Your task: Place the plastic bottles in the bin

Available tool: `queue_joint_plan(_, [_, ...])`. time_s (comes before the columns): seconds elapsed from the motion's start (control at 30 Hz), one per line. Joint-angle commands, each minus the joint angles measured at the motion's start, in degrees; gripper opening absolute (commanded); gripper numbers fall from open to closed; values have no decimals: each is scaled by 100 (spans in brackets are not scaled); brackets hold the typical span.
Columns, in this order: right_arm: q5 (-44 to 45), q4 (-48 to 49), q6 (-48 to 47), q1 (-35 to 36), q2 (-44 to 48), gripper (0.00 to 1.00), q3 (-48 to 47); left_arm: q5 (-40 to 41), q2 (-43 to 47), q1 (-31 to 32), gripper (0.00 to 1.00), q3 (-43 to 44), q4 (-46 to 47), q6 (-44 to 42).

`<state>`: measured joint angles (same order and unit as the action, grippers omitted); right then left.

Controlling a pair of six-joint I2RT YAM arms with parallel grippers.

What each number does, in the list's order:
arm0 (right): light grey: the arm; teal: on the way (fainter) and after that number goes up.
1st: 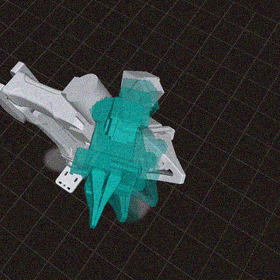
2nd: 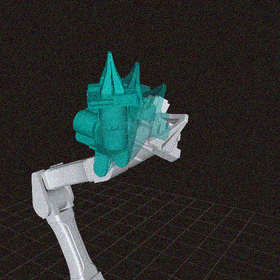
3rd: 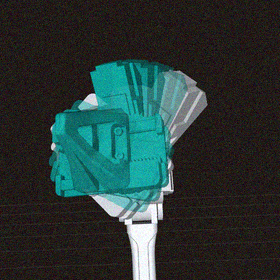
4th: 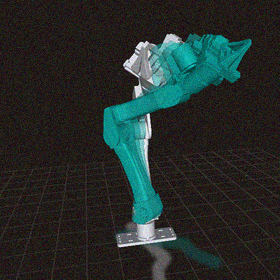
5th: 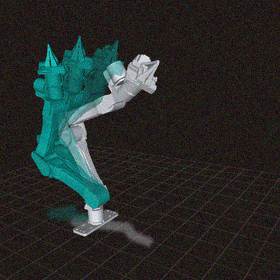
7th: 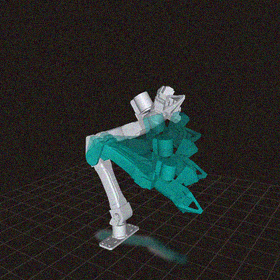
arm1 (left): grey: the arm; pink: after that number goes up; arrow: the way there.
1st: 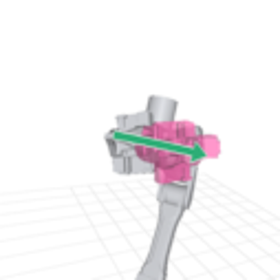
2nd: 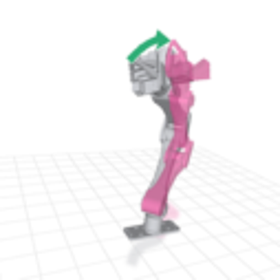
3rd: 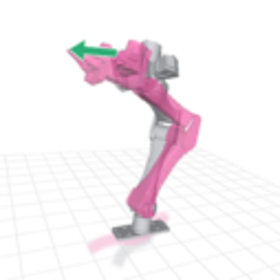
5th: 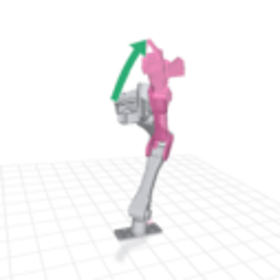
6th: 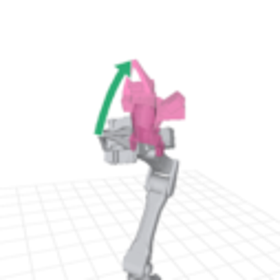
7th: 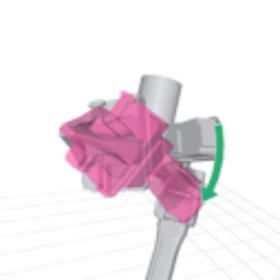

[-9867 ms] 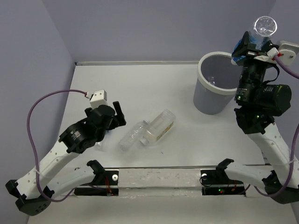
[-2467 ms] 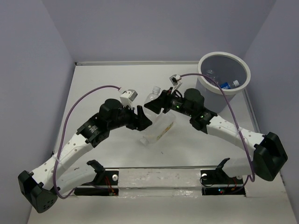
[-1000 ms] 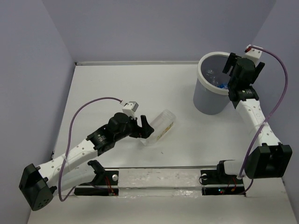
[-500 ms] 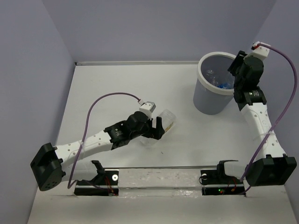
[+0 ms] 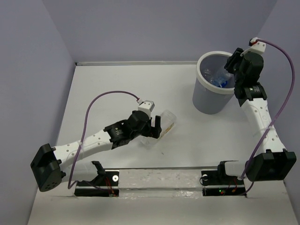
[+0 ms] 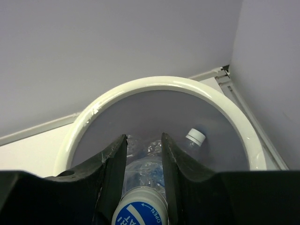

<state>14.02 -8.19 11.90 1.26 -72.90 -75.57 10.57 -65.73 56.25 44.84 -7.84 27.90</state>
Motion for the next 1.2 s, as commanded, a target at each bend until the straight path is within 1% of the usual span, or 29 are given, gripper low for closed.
queue_joint_plan(0.0, [-417,-52,93,33,-153,3,-826,244,105,26,99,192,-60,-57])
queue_joint_plan(0.1, [-628,176,172,33,-198,3,-794,332,114,26,99,192,-69,-57])
queue_joint_plan(0.13, [-629,516,198,33,-189,3,-688,349,87,18,99,201,-78,-57])
queue_joint_plan(0.23, [-497,992,199,33,-355,2,-564,376,17,18,99,218,-139,-74])
queue_joint_plan(0.37, [-549,837,84,33,-935,2,-958,402,-1,18,99,244,-174,-101])
queue_joint_plan(0.4, [-645,827,110,33,-1023,2,-907,420,8,18,99,245,-183,-92])
queue_joint_plan(0.47, [-743,836,259,33,-1112,2,-522,464,17,18,99,245,-174,-83])
queue_joint_plan(0.53, [-778,1063,348,-20,-1042,2,-74,481,17,18,99,245,-166,-83])
queue_joint_plan(0.57, [-787,1160,435,-81,-989,2,346,490,-1,18,99,262,-174,-92])
queue_joint_plan(0.6, [-700,1196,497,-82,-937,9,489,499,-27,18,99,288,-192,-118])
queue_joint_plan(0.63, [-629,1196,558,-134,-814,18,595,516,-45,26,99,306,-227,-127])
queue_joint_plan(0.67, [-550,1196,611,-134,-813,30,657,516,-62,26,99,323,-262,-136])
queue_joint_plan(0.7, [-376,1196,664,-195,-639,61,762,508,-62,18,99,332,-306,-153])
queue_joint_plan(0.73, [-296,1188,664,-257,-542,74,780,508,-62,18,99,341,-324,-171])
queue_joint_plan(0.83, [-49,1030,603,-258,-120,99,667,464,-19,18,99,332,-333,-197])
queue_joint_plan(1.0, [197,836,445,-258,399,99,412,508,34,26,99,341,-376,-241])
queue_joint_plan(1.03, [180,636,384,-258,591,99,394,490,26,18,99,341,-385,-259])
queue_joint_plan(1.17, [-215,502,436,-258,1032,99,473,429,-45,26,99,315,-351,-364])
